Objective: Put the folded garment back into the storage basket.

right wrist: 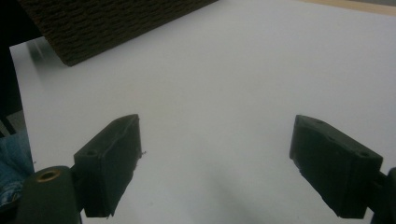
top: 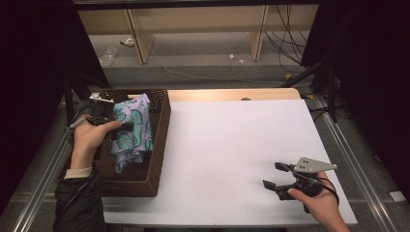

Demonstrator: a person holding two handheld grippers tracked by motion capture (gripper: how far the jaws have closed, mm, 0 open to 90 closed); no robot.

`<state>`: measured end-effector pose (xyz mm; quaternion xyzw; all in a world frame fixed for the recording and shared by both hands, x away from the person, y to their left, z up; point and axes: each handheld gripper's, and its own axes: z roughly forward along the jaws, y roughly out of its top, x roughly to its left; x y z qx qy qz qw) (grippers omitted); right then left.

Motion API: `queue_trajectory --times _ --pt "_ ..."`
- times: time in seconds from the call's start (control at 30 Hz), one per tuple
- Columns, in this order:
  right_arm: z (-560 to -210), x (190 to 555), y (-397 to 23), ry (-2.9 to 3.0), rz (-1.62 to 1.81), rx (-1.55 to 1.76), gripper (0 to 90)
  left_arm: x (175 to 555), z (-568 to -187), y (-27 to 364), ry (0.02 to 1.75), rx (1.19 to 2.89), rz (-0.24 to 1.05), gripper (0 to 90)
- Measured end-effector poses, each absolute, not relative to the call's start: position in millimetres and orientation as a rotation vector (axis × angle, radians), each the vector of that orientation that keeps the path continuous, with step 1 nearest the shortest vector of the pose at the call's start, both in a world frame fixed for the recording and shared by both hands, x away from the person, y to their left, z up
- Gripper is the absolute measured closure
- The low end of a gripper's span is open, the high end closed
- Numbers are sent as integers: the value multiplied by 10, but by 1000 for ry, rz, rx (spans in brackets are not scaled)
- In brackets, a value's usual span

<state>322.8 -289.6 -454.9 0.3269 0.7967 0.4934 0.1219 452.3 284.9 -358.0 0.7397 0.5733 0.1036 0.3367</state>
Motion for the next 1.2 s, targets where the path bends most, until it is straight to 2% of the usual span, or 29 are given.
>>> queue_trajectory --times 0.87,1.2 --pt "-4550 3228 -2895 2326 1441 955 174 4648 -3859 2918 1560 1974 250 646" --pt "-4550 3228 -2895 2327 1441 954 174 4704 -3997 2956 1603 1980 284 620"
